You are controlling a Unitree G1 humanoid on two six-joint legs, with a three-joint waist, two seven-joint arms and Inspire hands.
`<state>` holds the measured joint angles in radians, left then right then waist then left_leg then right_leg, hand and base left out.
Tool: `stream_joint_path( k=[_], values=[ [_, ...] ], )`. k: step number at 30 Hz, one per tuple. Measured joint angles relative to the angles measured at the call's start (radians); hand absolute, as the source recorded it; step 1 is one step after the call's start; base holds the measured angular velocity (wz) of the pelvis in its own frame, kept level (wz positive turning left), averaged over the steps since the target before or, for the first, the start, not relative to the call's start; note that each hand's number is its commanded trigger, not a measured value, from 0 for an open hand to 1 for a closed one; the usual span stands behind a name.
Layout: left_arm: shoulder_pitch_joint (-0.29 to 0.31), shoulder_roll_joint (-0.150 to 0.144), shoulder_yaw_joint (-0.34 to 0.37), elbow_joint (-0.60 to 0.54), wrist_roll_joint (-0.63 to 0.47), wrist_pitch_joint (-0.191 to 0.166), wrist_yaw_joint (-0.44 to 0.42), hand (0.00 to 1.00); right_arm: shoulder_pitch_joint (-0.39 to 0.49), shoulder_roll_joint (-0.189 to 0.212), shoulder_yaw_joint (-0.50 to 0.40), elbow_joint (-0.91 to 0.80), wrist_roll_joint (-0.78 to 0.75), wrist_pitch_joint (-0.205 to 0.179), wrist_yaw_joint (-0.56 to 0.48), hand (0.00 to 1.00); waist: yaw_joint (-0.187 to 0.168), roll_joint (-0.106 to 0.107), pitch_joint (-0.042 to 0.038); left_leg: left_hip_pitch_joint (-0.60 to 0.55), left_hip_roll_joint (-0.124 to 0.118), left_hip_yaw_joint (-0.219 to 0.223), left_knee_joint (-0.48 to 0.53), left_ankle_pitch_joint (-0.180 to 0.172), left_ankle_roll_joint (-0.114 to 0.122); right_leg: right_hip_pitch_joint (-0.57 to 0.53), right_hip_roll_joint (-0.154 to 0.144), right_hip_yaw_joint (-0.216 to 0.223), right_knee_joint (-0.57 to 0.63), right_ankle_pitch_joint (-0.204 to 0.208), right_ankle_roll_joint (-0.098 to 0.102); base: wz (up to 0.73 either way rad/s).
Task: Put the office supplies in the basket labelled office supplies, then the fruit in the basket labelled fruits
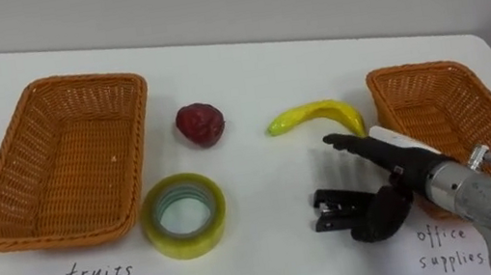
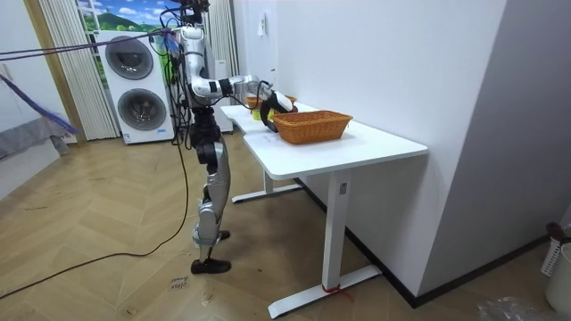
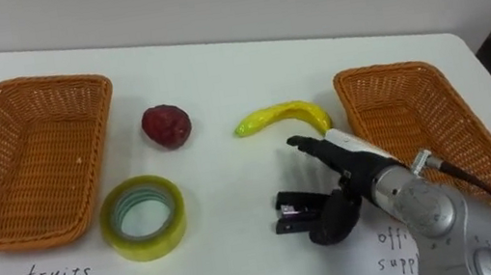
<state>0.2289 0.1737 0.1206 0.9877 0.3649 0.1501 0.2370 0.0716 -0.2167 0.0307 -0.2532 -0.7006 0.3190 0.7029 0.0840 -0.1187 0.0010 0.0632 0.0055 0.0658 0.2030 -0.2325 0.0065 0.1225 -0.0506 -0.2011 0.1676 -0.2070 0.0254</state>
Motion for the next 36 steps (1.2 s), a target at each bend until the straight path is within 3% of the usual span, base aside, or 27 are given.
stream_joint_path(
  k=[7, 20, 36],
  values=[
    [0.007, -0.003, -0.028, 0.0, 0.0, 0.0, 0.0, 0.0, 0.0, 0.008, 0.032, 0.0, 0.003, 0.0, -0.018, 0.0, 0.002, 0.014, -0.0014, 0.001, 0.0, 0.0, -0.001, 0.001, 0.0, 0.0, 0.0, -0.002, 0.001, 0.0, 0.0, 0.0],
    [0.005, -0.003, -0.029, 0.003, -0.002, 0.0, -0.001, 0.0, 0.0, 0.017, 0.069, 0.0, 0.024, -0.001, -0.014, 0.0, -0.003, 0.003, -0.0001, -0.003, -0.001, -0.001, 0.0, 0.001, 0.001, -0.001, -0.001, -0.004, 0.001, 0.0, 0.0, 0.0],
    [0.0, -0.002, -0.026, 0.002, 0.0, 0.004, -0.01, 0.0, 0.032, 0.015, 0.077, 0.007, -0.016, 0.001, 0.013, 0.0, 0.003, -0.012, -0.0043, -0.001, -0.001, 0.0, 0.0, 0.001, 0.001, -0.002, 0.0, -0.002, 0.001, 0.0, 0.0, 0.0]
  ],
)
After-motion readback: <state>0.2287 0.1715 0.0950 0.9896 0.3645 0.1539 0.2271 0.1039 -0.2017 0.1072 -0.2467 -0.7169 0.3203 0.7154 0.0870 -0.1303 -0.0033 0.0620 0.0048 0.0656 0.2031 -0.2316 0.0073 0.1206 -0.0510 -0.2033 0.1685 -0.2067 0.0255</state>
